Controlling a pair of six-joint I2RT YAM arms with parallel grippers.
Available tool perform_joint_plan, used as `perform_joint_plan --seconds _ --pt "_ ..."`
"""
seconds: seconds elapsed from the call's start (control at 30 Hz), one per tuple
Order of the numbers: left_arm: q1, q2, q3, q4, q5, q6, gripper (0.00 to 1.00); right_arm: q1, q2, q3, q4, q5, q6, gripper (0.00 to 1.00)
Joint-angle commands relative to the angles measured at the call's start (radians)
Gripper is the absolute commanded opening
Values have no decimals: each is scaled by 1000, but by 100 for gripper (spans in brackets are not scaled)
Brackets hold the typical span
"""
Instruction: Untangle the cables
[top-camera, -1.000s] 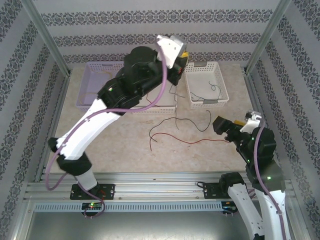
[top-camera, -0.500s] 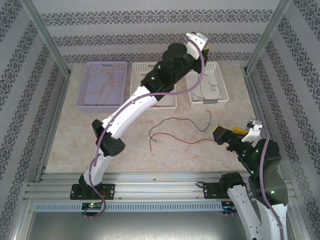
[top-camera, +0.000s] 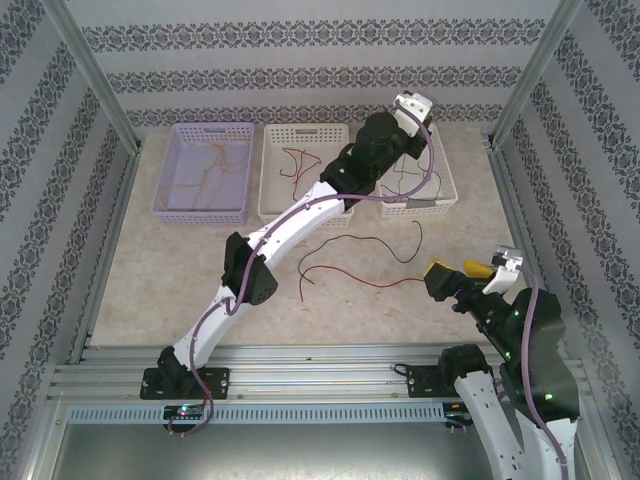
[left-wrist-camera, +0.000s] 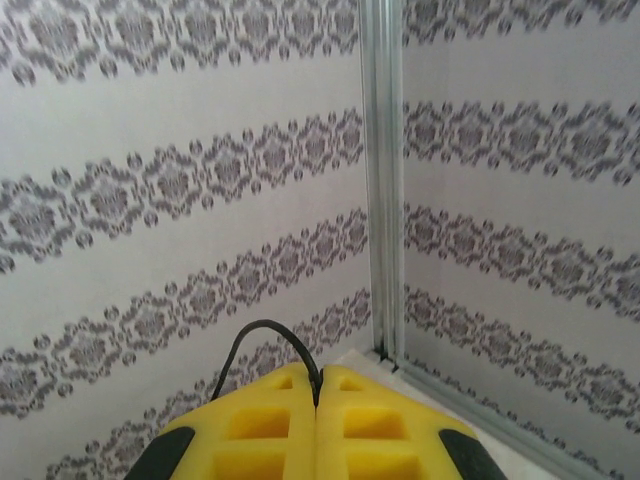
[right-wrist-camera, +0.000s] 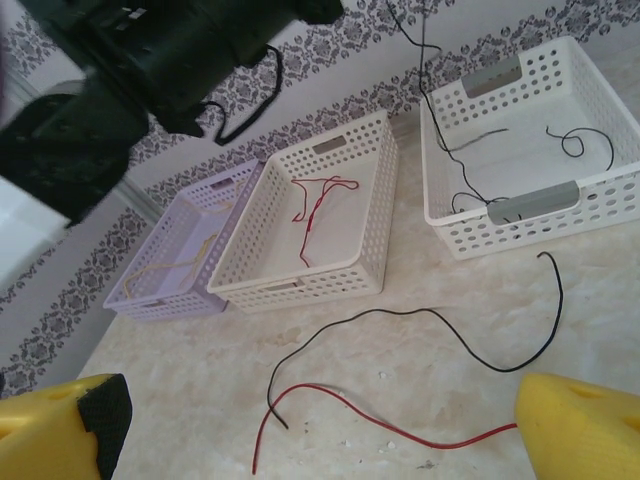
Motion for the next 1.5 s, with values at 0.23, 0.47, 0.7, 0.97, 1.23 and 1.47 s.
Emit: perform_joint_plan --seconds 0.23,0.47,0.7,0.97,1.23,1.47 --pt "38 152 30 -5 -17 -67 0 13 -34 -12 -37 -40 -2 98" --pt "38 169 27 -58 22 -98 16 14 -40 -13 -42 -40 5 98" --pt "36 136 30 -95 76 -117 39 12 -40 -9 -52 -32 20 98" --pt "33 27 28 -183 80 -129 69 12 -18 0 -82 -22 36 98" --pt "36 -303 -245 -289 26 -138 90 14 136 -57 -105 -68 66 98" --pt "38 -788 -917 -79 11 -159 100 65 315 -159 54 -52 104 98"
